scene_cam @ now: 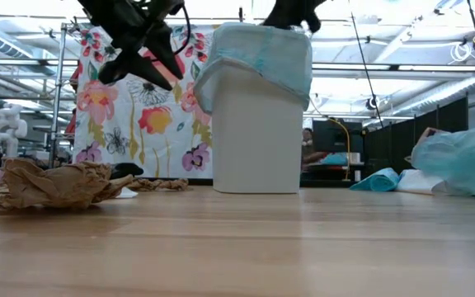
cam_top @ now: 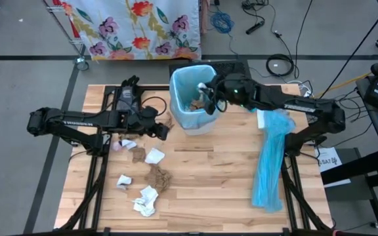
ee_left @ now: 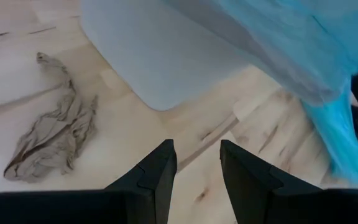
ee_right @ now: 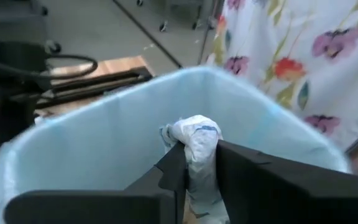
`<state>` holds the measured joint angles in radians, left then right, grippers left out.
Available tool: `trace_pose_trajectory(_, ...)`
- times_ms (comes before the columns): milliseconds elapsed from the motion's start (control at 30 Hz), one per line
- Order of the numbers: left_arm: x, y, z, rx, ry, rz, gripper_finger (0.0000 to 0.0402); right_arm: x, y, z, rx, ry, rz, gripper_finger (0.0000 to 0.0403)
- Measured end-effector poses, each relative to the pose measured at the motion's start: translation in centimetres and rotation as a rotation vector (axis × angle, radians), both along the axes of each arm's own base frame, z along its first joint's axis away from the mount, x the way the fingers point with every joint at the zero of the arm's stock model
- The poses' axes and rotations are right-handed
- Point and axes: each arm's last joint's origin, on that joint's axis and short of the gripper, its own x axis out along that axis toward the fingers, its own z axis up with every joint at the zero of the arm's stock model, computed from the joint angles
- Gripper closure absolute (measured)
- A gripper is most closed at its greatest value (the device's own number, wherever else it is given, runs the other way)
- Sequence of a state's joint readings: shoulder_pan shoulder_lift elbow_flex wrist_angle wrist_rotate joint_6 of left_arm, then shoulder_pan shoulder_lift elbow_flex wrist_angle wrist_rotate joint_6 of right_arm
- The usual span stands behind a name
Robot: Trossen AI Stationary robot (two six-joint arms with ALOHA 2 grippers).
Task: Place trash/remove bag and relplace
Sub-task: Put the blue plastic into the trash bin, then put the brown napkin into the trash bin
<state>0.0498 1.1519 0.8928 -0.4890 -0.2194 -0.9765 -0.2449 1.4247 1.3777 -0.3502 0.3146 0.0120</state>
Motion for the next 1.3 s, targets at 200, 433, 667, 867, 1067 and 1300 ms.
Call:
trace_pose_trajectory(200,0.0,0.0,0.0,-0.022,-0.008,0.025,0.0272,0.5,-2.1,-1.3,0.117,0.003,0.087,0.0293)
trace_pose_trajectory(433,0.0,0.0,-0.1,-0.046,-0.010,0.047,0.0272,-1.2,-3.5,-0.5,0.117,0.003,0.047,0.0225)
trace_pose_trajectory(667,-0.3,-1.3,-0.4,-0.099,0.016,0.072,0.0272,-3.7,-3.9,1.6,0.039,-0.028,0.031,0.0198)
trace_pose_trajectory(867,-1.5,-2.9,-1.2,-0.101,0.112,0.173,0.0272,-5.8,-4.0,2.2,0.060,-0.001,-0.010,0.0199)
trace_pose_trajectory(1067,-3.3,-3.0,-2.2,-0.089,0.299,0.244,0.0272,-6.7,-3.9,1.5,0.108,0.086,-0.027,0.0199)
trace_pose_trajectory(1300,-3.8,-2.9,-2.8,-0.078,0.372,0.323,0.0272,-7.1,-3.7,0.8,0.152,0.163,-0.032,0.0199)
